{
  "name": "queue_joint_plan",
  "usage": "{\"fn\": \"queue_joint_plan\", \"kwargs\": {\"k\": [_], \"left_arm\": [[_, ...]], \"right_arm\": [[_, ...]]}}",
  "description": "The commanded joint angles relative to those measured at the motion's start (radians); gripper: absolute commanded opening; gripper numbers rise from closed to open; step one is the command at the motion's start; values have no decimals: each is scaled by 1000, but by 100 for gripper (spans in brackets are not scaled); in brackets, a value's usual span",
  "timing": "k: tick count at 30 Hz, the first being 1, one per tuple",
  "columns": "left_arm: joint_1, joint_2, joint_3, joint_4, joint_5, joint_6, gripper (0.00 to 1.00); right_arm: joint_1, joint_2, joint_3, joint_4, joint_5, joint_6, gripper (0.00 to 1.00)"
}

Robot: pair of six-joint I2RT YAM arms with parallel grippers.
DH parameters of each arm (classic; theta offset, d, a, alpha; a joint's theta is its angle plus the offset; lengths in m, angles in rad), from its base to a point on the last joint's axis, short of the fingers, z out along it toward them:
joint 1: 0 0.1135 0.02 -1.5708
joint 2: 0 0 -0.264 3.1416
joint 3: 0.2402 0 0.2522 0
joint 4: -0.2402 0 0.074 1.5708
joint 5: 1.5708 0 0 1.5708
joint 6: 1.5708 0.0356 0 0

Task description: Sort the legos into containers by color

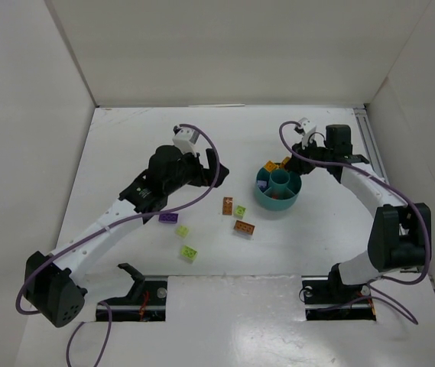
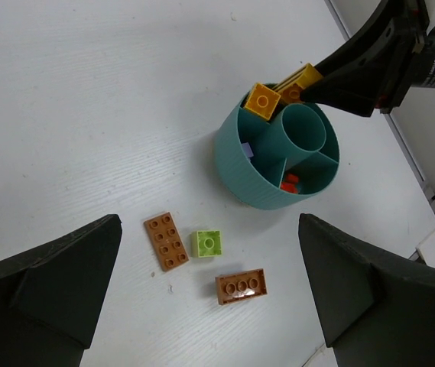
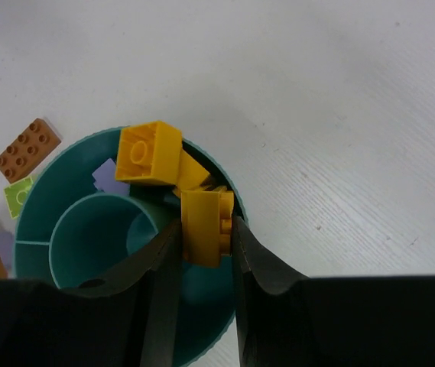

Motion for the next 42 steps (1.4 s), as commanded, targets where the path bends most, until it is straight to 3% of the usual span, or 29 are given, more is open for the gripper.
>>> {"fn": "queue_joint_plan", "kwargs": {"k": [1,8,11,13,18,24,42], "left_arm": [[5,-30,-10,12,2,-16,100],[5,-30,-10,12,2,-16,100],[5,-30,0,12,2,-16,100],[5,-21,0,12,2,-16,100],[5,-12,9,12,11,-26,100],[5,-12,9,12,20,-26,100],[5,7,17,-7,38,-16,100]], "right_arm": [[-8,12,-13,10,-39,-9,0],[-8,-59,-13,-56,-56,0,4],[-8,-59,-13,-65,-47,0,15],[-8,-32,-13,-81,-35,-9,30],[-8,1,5,-90,-45,-9,42],[-8,-8,24,-101,-25,-9,64],[13,-159,73,-139,85,20,65]]}}
